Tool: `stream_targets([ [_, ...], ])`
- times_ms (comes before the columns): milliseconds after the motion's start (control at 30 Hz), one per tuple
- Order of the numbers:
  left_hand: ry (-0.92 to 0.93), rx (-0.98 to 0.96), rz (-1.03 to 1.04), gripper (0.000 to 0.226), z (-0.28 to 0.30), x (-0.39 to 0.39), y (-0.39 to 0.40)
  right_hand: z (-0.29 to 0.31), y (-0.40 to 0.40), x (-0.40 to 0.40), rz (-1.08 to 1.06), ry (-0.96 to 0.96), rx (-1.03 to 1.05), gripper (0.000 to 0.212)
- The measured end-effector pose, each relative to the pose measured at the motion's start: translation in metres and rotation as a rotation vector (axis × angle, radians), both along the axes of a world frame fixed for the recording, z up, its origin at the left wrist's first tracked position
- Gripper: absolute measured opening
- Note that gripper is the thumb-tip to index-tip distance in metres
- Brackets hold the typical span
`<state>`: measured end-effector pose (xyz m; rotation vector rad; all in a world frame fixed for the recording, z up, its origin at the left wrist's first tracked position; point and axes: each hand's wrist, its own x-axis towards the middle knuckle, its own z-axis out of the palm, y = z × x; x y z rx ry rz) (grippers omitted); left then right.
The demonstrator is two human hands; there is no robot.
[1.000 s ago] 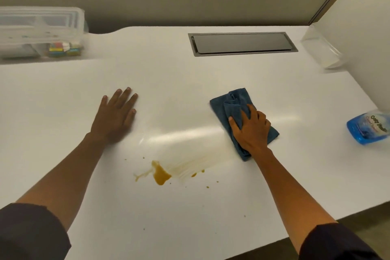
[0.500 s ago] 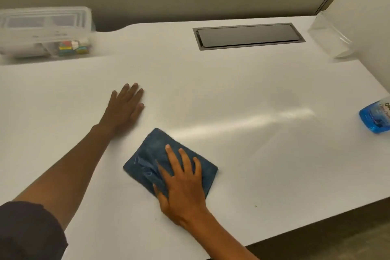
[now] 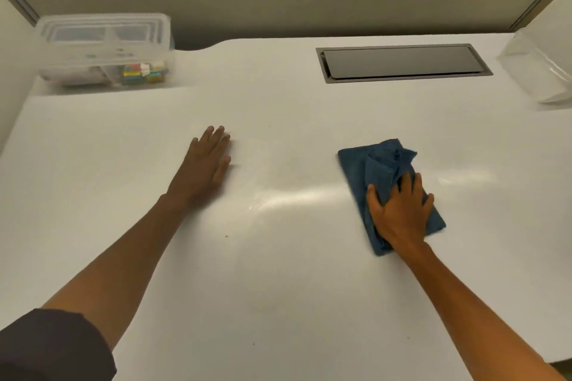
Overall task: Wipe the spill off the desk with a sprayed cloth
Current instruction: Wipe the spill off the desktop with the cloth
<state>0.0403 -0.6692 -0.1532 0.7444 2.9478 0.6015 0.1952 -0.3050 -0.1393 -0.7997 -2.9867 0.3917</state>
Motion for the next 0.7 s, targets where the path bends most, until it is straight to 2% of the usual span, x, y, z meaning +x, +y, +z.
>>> stream_targets([
  [100, -0.015, 0.04, 0.002, 0.058, -0.003, -0.003, -0.002, -0.002, -0.011, -0.048, 0.067, -0.002, -0.006, 0.074],
  [233, -0.027, 0.167, 0.007, 0.054, -0.001, 0.0, -0.004, -0.002, -0.07, -0.083, 0.273, -0.068, 0.011, 0.067],
  [467, -0.293, 0.567, 0.149, 0.055, 0.013, -0.007, -0.016, 0.007, -0.21, -0.041, 0.617, -0.091, -0.009, 0.063],
  [567, -0.443, 0.477, 0.112, 0.064, 0.022, -0.013, -0.018, 0.005, -0.269, 0.009, 0.73, -0.019, -0.103, 0.061],
  [700, -0.37, 0.214, -0.013, 0.062, 0.023, -0.01, -0.011, 0.008, -0.327, 0.087, 0.883, -0.025, -0.169, 0.064],
])
